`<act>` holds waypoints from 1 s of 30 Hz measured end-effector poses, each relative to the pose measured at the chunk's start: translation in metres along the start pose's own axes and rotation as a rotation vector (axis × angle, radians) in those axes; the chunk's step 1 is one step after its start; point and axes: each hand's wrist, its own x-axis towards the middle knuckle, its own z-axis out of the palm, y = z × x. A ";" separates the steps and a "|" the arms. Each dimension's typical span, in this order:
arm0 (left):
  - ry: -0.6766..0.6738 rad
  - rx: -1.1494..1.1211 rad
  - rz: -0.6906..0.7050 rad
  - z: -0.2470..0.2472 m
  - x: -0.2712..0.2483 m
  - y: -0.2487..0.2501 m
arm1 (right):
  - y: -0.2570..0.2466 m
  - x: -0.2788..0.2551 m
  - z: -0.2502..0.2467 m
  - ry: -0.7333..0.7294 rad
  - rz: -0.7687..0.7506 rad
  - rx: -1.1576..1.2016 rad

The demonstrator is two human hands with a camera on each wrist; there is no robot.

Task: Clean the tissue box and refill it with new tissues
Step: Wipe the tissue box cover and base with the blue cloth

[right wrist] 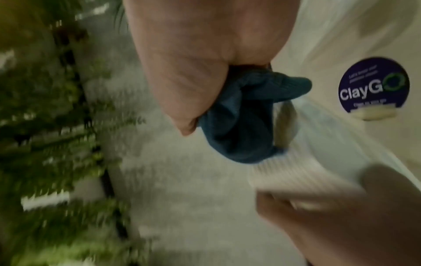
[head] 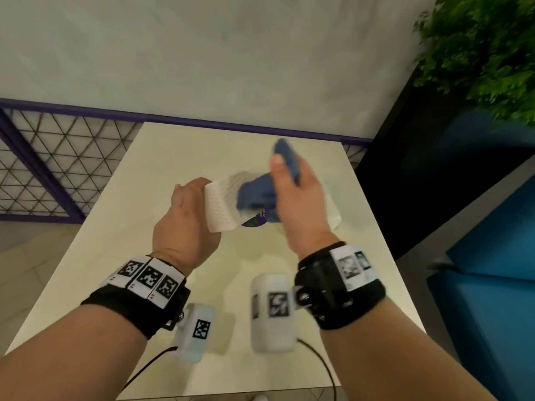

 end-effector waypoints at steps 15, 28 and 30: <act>-0.021 -0.222 0.150 0.006 -0.008 -0.006 | 0.020 -0.042 0.042 -0.413 -0.234 -0.788; 0.052 -0.200 0.040 0.006 -0.006 0.008 | 0.023 -0.034 0.032 -0.325 -0.293 -0.733; 0.011 -0.250 0.069 0.006 -0.005 0.002 | 0.029 -0.025 0.023 -0.301 -0.316 -0.681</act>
